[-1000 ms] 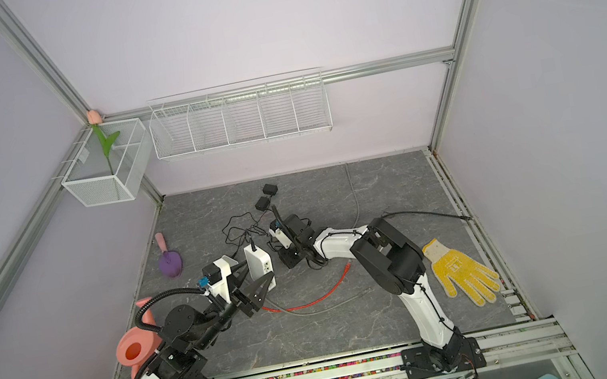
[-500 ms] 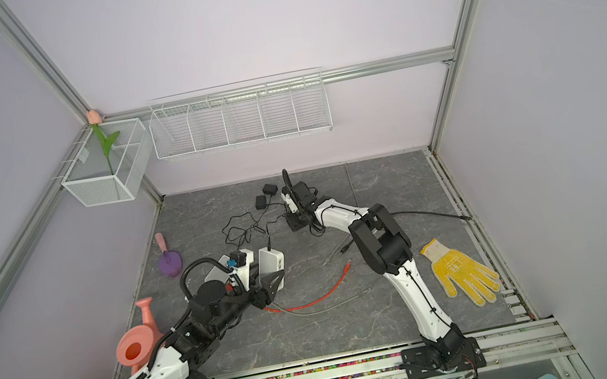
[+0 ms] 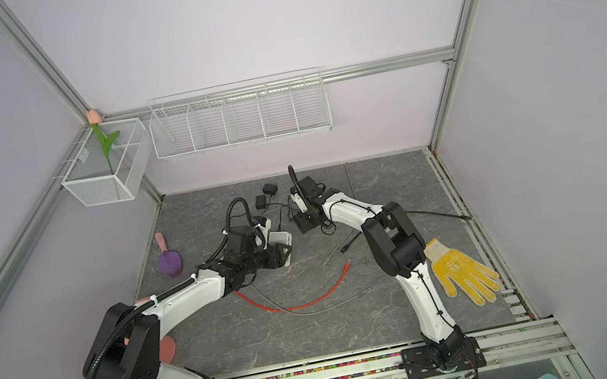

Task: Insert the plug into the switch port
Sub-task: 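Lower the router onto the table with the left gripper while right gripper moves back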

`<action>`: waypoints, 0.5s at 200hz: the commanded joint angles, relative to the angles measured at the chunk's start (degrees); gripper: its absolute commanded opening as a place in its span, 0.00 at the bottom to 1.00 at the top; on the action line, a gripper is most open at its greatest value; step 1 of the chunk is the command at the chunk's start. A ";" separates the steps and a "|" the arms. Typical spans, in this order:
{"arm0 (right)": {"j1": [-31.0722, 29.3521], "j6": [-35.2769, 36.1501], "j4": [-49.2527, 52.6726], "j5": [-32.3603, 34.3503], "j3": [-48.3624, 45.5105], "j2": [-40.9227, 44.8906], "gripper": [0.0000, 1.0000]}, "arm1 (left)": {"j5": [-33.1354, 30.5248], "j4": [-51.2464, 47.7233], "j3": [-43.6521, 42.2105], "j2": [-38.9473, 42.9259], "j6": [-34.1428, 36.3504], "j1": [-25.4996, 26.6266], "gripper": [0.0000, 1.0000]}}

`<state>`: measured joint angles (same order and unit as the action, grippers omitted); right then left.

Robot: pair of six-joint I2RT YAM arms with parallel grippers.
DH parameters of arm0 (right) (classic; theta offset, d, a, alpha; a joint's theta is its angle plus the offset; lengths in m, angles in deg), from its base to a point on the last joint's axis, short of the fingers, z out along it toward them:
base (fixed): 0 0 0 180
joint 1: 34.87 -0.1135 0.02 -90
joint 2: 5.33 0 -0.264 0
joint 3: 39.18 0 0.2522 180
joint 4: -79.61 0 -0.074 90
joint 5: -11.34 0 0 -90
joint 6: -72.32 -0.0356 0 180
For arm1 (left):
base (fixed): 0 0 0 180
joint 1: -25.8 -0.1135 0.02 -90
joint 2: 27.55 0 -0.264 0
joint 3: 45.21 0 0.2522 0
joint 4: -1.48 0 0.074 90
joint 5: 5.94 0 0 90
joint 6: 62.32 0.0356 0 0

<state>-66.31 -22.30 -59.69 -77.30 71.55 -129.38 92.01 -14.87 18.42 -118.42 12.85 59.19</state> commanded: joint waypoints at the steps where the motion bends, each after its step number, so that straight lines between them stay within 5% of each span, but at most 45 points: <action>1: 2.21 1.22 1.35 2.89 -4.89 7.77 0.68 | -0.43 -5.60 4.75 -3.78 0.59 -0.15 0.00; 47: 2.80 3.23 -3.82 -2.54 -18.28 19.92 0.68 | -2.26 -10.46 10.24 -10.94 1.16 -0.12 0.00; 69: 2.72 10.15 -15.64 -16.80 -29.99 27.81 0.63 | -3.27 -11.40 10.77 -11.19 0.00 -0.14 0.00; 89: 2.70 11.39 -24.86 -22.06 -38.37 33.41 0.65 | -5.17 -12.94 11.05 -11.76 -2.06 -0.16 0.00; 100: 2.77 11.66 -24.06 -23.02 -38.87 34.37 0.65 | -6.25 -12.72 10.43 -11.74 -2.87 -0.08 0.17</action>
<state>-63.40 -15.02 -74.85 -91.18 35.99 -98.35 88.86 -26.13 27.44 -129.77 12.33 59.19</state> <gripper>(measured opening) 0.646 0.667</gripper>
